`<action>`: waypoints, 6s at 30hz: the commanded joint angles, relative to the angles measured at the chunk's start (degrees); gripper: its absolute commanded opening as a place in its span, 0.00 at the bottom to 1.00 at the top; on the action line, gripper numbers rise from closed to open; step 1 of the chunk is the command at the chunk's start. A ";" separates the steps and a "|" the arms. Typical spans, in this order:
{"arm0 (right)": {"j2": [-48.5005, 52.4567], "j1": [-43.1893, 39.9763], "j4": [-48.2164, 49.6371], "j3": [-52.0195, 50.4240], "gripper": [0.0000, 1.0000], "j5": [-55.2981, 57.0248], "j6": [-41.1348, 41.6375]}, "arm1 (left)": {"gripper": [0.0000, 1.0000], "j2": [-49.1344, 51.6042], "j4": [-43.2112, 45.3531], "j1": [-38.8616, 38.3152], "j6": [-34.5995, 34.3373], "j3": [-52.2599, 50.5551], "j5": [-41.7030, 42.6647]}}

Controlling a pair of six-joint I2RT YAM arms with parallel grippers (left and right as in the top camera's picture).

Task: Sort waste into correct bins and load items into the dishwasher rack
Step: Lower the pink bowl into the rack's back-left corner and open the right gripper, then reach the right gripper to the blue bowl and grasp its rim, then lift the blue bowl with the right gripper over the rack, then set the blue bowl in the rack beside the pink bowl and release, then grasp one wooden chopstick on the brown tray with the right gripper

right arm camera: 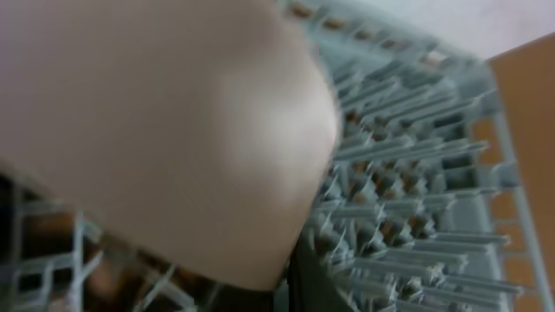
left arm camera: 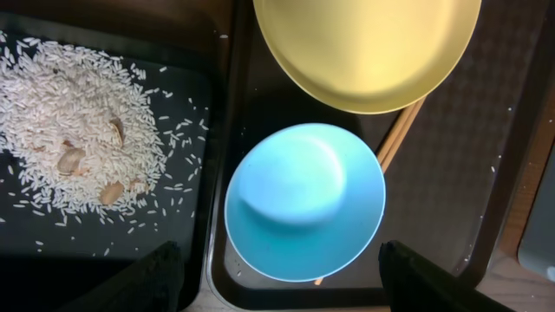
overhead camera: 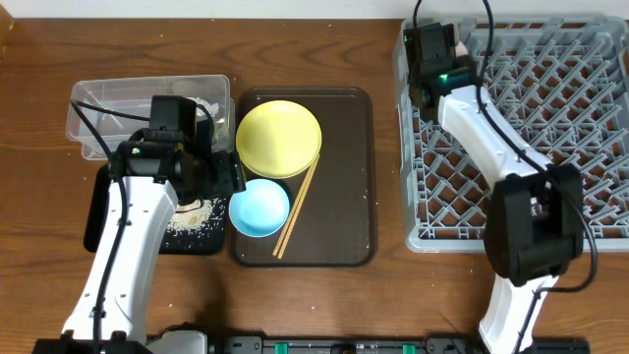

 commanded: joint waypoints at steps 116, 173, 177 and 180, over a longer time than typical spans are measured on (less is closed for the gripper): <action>7.13 -11.06 36.26 0.81 0.01 14.49 -42.29 | 0.76 -1.88 -7.67 22.58 -9.44 0.48 -7.17; -0.35 20.59 -26.69 -1.51 0.53 -46.75 19.30 | 0.83 -1.88 -7.72 22.58 -9.60 0.48 -7.17; 4.39 22.62 -26.73 -1.51 0.50 -44.57 24.52 | 0.83 -1.88 -7.72 22.58 -9.60 0.48 -7.17; 7.45 23.34 -26.71 -1.51 0.50 -43.82 25.97 | 0.83 -1.88 -7.72 22.58 -9.60 0.48 -7.17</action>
